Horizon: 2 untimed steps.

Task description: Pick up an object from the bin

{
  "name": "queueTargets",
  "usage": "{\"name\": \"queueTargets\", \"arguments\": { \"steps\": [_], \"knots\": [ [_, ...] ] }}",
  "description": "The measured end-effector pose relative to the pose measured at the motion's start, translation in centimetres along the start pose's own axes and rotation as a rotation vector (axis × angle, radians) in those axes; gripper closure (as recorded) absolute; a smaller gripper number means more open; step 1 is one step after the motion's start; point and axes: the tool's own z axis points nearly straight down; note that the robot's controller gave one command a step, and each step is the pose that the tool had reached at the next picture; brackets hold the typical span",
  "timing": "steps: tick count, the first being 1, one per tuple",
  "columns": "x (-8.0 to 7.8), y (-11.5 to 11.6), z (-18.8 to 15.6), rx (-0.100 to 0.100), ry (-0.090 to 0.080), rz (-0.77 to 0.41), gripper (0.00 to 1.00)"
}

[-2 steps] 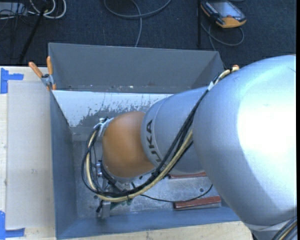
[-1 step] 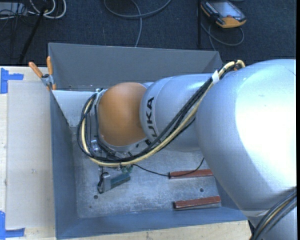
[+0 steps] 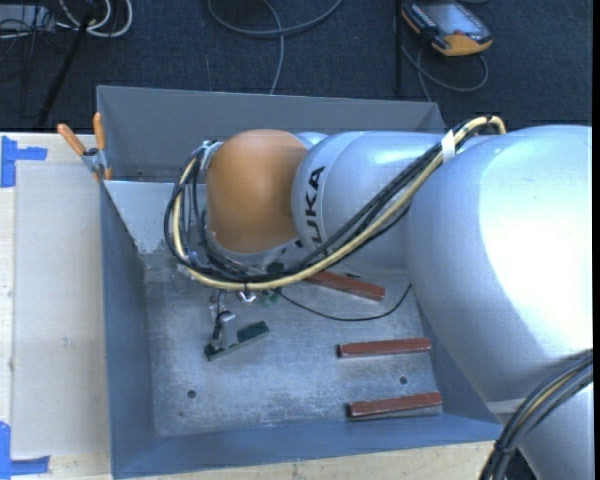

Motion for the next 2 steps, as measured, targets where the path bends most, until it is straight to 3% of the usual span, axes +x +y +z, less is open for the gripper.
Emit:
{"name": "queueTargets", "arguments": {
  "steps": [1,2],
  "knots": [
    [0.8,3.1,0.0,-0.002,0.002,-0.249,0.0],
    [6.0,6.2,0.1,-0.003,0.003,-0.563,0.0]
  ]
}}
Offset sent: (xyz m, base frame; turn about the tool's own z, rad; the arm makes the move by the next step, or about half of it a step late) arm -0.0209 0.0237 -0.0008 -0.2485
